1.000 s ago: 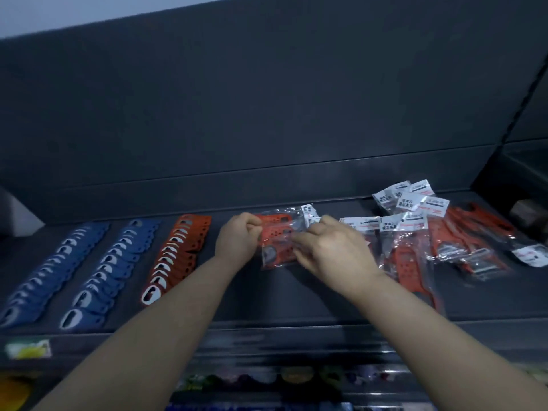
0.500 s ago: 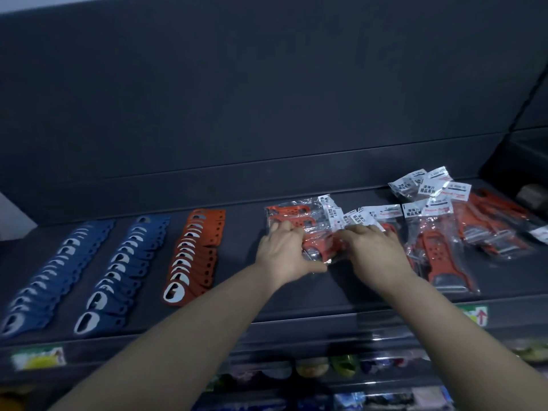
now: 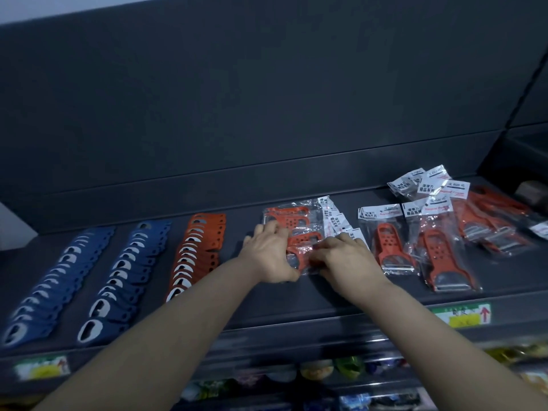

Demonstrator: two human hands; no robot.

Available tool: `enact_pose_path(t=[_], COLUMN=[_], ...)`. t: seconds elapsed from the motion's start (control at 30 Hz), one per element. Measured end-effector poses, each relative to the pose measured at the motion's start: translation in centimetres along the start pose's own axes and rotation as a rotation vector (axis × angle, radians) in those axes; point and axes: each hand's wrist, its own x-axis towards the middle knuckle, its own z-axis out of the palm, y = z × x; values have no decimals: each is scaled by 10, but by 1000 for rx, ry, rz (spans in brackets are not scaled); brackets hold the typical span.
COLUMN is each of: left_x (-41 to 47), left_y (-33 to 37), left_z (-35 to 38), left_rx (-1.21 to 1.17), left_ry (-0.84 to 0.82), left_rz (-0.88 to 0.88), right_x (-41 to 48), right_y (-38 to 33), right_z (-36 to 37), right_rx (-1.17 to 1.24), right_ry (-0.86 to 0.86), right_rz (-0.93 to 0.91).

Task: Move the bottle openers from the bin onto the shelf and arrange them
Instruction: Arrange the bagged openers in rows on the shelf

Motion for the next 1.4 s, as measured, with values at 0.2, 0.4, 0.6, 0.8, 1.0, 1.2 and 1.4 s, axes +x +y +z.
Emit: enact_pose_path(t=[0.2, 0.4, 0.6, 0.8, 1.0, 1.2, 1.4], left_x=[9, 24, 28, 51, 51, 37, 25], left_y=[-13, -13, -8, -7, 25, 105, 167], left_z=[12, 11, 9, 1, -7, -19, -3], left_rx=[-239, -197, -182, -402, -184, -387, -58], left_ry=[-58, 28, 182, 163, 231, 178, 73], left_rz=[-71, -77, -119, -229, -265, 43, -52], right_x=[11, 30, 16, -10, -15, -40, -74], right_y=[0, 2, 8, 44, 52, 102, 170], right_z=[12, 10, 2, -21, -24, -49, -60], right_rx=[61, 136, 122, 2, 70, 107, 121], right_ry=[32, -29, 53, 31, -62, 118, 99], right_rz=[13, 55, 50, 178, 75, 96, 70])
